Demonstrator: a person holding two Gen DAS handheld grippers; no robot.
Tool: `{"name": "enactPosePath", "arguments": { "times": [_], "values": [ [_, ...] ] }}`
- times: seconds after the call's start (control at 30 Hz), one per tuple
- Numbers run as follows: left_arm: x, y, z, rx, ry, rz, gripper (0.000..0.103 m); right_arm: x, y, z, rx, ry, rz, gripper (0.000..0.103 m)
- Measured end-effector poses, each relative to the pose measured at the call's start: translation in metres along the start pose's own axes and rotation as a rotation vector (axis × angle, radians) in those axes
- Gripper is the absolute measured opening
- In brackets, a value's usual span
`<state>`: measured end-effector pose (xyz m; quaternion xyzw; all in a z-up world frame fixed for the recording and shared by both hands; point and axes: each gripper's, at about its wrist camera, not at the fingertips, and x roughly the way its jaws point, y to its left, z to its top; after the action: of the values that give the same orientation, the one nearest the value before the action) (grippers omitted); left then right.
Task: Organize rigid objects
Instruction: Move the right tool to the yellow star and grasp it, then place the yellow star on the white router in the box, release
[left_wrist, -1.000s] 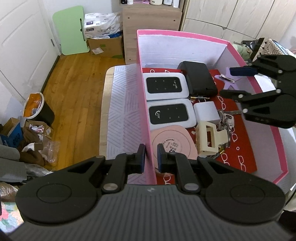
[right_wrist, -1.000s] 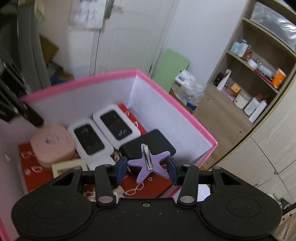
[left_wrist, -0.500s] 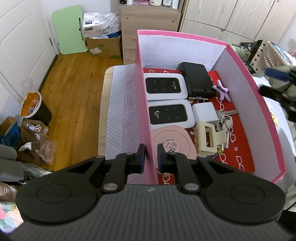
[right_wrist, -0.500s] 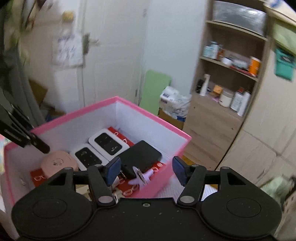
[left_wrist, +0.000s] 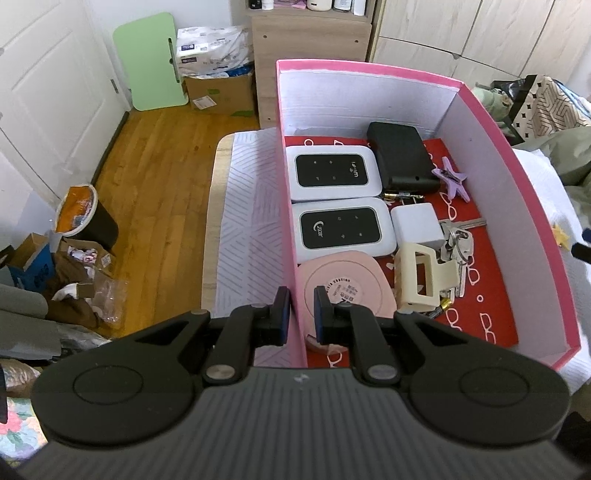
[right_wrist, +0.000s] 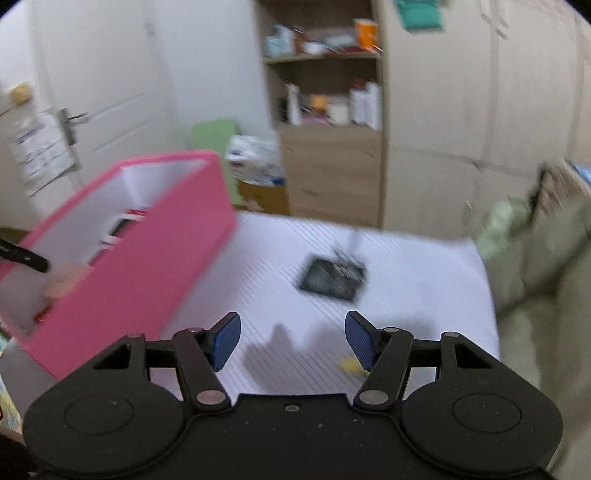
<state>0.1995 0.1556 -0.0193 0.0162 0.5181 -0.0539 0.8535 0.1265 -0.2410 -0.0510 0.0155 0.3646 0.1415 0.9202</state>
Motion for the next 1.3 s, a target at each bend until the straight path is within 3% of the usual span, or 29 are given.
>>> {"name": "enactPosePath", "arguments": {
  "times": [0.1, 0.33, 0.6, 0.67, 0.7, 1.03, 1.3],
  "values": [
    [0.0, -0.002, 0.0, -0.004, 0.002, 0.013, 0.012, 0.008, -0.016, -0.015, 0.046, 0.033, -0.066, 0.068],
    [0.001, -0.005, 0.002, 0.001, 0.01, 0.031, 0.012, 0.041, -0.034, -0.028, 0.105, 0.085, -0.124, 0.068],
    [0.002, -0.004, 0.001, -0.001, 0.006, 0.026, 0.012, 0.05, -0.021, -0.03, 0.081, 0.008, -0.207, 0.066],
    [0.002, -0.002, 0.002, -0.003, 0.008, 0.017, 0.012, 0.048, -0.019, -0.032, 0.086, -0.014, -0.216, 0.055],
    [0.001, -0.002, 0.002, 0.0, 0.01, 0.015, 0.012, 0.048, -0.019, -0.032, 0.099, -0.019, -0.222, 0.055],
    [0.003, -0.003, 0.003, 0.019, 0.016, 0.01, 0.012, 0.042, -0.015, -0.026, 0.097, -0.03, -0.233, 0.055],
    [0.002, -0.002, 0.002, 0.015, 0.014, 0.003, 0.012, 0.012, 0.013, 0.005, 0.0, -0.093, -0.149, 0.055]
  ]
}}
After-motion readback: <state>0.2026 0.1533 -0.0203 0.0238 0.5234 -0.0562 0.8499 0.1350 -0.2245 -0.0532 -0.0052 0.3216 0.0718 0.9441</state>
